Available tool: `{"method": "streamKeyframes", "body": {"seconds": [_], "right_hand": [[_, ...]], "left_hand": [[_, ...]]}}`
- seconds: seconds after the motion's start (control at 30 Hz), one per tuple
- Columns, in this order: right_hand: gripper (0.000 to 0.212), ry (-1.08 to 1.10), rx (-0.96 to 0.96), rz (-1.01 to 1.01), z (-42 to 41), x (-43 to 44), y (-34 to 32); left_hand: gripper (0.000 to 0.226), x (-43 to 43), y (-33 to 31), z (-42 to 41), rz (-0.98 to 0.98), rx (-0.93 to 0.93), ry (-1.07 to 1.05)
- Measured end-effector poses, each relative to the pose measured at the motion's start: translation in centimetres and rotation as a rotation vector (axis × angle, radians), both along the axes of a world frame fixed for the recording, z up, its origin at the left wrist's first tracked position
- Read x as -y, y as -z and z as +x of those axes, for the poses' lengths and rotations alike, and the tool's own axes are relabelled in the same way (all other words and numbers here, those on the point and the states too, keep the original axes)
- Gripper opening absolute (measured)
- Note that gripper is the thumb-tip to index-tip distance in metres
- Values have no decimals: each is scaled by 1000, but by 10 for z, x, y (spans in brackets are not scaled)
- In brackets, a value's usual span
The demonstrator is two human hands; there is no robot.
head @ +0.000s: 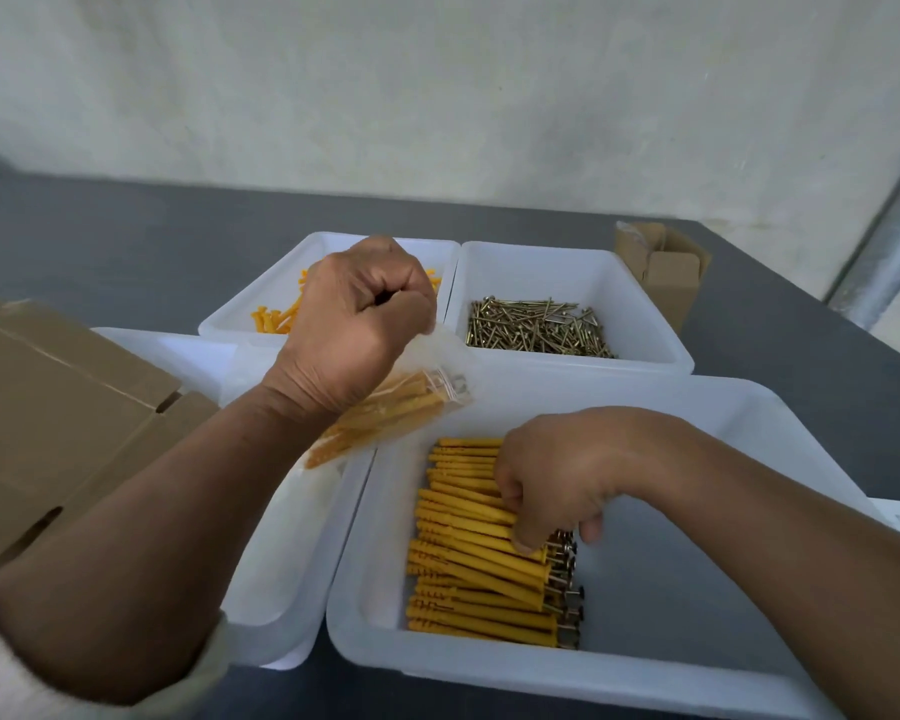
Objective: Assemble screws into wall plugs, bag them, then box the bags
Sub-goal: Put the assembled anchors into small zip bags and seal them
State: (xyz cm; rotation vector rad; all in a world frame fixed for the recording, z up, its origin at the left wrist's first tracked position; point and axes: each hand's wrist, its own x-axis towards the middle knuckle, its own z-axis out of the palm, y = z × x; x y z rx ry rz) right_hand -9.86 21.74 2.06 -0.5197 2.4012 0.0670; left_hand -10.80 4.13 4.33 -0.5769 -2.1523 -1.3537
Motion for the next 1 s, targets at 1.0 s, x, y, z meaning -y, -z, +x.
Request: {"method": "streamKeyframes", "body": {"seconds": [1.0], "right_hand": [[18, 528, -567, -1446, -21, -42, -51]], "left_hand": [[15, -2, -1, 2, -15, -5, 0]]}}
